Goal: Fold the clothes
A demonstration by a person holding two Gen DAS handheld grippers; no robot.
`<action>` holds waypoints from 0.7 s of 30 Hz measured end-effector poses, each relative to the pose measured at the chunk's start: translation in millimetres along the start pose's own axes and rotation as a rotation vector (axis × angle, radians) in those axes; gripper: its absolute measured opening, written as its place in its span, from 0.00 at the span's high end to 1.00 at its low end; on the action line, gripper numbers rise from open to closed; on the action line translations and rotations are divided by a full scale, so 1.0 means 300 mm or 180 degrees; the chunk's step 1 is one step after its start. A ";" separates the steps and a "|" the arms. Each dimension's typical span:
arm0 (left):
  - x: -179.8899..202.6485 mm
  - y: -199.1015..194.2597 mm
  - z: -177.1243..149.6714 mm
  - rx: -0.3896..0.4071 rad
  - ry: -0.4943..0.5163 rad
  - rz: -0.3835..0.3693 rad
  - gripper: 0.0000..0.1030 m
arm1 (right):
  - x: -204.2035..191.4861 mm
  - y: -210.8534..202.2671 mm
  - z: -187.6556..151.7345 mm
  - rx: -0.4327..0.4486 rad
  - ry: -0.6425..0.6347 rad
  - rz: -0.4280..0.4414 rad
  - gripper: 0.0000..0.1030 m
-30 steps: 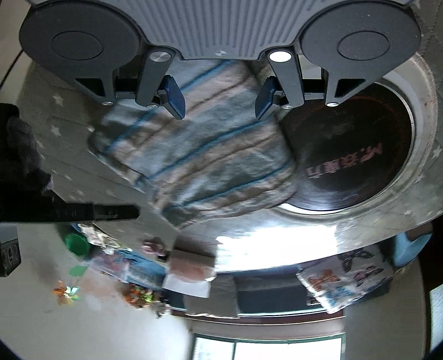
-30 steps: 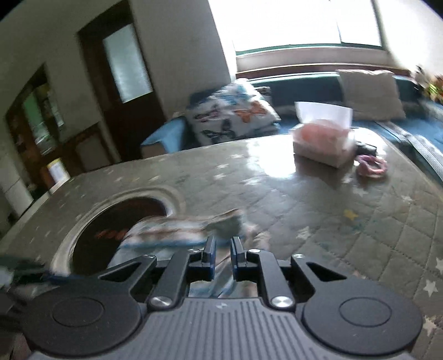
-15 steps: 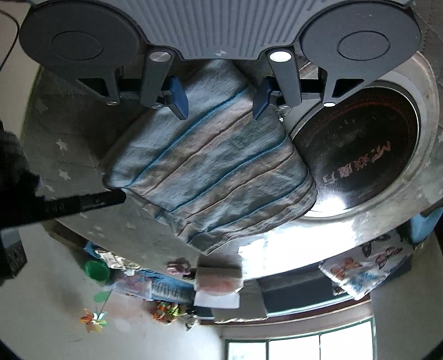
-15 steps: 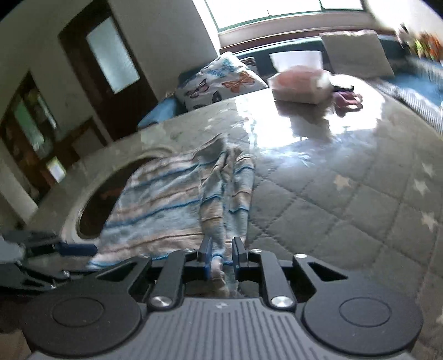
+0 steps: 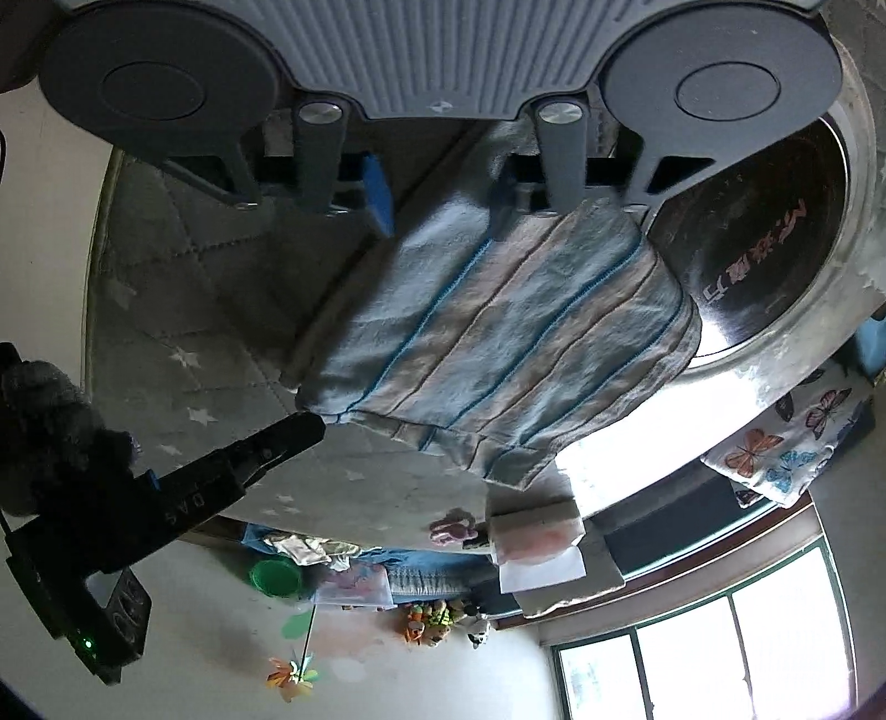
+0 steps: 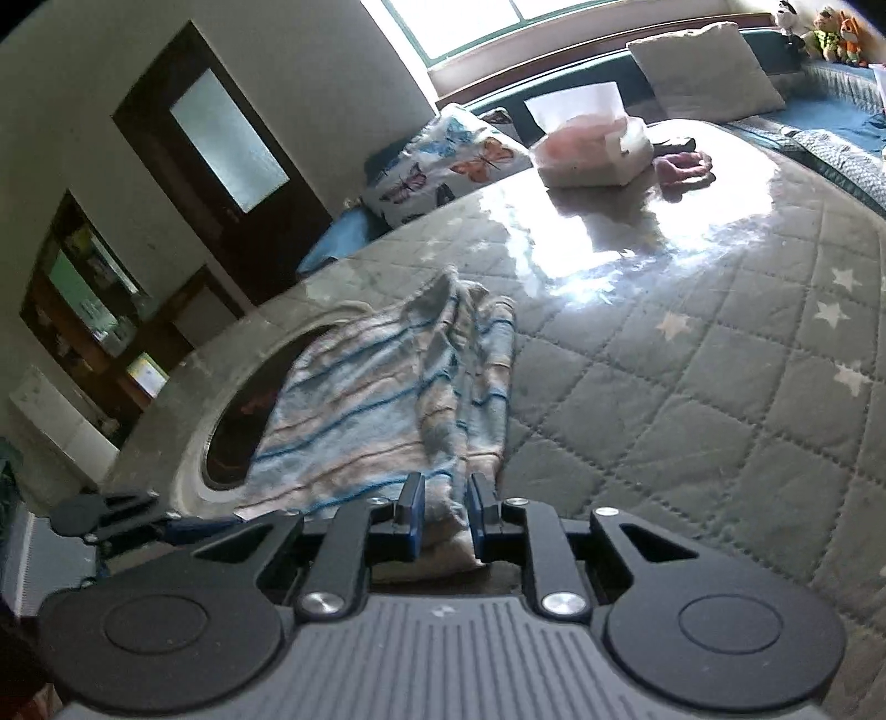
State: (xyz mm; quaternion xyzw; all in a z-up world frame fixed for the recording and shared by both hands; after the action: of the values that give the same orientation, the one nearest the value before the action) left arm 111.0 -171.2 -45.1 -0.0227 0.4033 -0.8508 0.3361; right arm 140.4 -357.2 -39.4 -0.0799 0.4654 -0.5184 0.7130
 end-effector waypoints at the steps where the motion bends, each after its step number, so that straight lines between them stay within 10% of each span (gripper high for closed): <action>1: -0.004 0.003 -0.003 -0.0013 -0.0012 0.0009 0.74 | 0.000 0.004 -0.002 -0.0021 -0.0009 -0.0020 0.84; 5: -0.017 -0.017 0.005 0.0060 -0.0058 0.0039 0.96 | -0.002 0.016 -0.014 -0.0077 -0.0012 -0.0032 0.90; 21: -0.014 -0.034 -0.063 -0.0078 0.0204 -0.0035 0.93 | 0.021 0.001 -0.087 -0.0128 0.0058 -0.0056 0.81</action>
State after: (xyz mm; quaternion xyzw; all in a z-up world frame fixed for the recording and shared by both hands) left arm 102.7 -151.2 -49.7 -0.0018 0.4241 -0.8480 0.3180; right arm 121.3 -352.6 -57.9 -0.0935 0.4815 -0.5158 0.7024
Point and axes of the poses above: each gripper's, at about its wrist camera, not at the fingertips, and y roughly the way its jaws point, x to its right, z to its top, the point moved 10 cm from there along y, roughly the way its jaws point, and after that the axes turned 9 degrees about y, right-handed, at the moved point
